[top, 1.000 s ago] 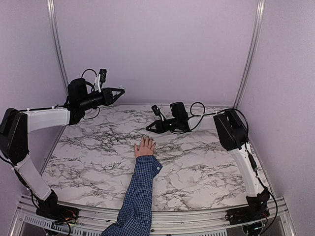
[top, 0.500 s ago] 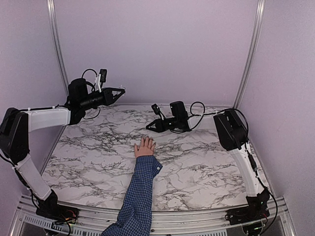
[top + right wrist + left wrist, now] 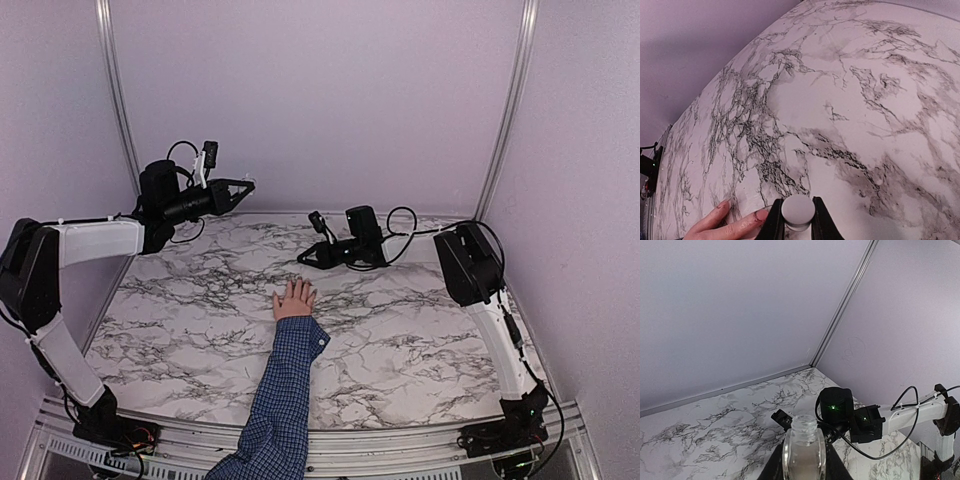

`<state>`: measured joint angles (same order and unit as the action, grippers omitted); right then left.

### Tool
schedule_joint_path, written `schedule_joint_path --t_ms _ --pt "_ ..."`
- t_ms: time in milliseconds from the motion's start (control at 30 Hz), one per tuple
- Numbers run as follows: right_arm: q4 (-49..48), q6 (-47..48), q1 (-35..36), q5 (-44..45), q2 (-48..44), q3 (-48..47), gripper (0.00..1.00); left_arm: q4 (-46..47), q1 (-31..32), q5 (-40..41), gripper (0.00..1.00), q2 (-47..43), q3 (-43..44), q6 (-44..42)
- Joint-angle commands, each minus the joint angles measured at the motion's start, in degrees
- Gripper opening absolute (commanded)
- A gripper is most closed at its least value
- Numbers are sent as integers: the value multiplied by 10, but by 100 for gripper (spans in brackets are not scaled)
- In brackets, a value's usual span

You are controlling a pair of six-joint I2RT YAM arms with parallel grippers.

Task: Paint the nails
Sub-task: Paint the hand on the nail.

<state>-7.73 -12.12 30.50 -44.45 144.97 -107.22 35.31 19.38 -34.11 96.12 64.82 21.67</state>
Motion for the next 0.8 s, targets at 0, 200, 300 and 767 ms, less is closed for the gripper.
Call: schedule_joint_path --t_ms 0,200,300,767 --pt "-13 1 -4 -10 -26 -11 0 27 -5 -7 0 -2 13 1" --pt "-26 -3 -5 -18 -47 6 0 30 -4 -3 0 -13 0 2" --pt "-26 -4 -5 -21 -50 5 0 32 -4 -2 0 -16 -4 2" --pt "-6 5 0 -19 -49 37 0 35 -3 -2 0 -17 -4 3"
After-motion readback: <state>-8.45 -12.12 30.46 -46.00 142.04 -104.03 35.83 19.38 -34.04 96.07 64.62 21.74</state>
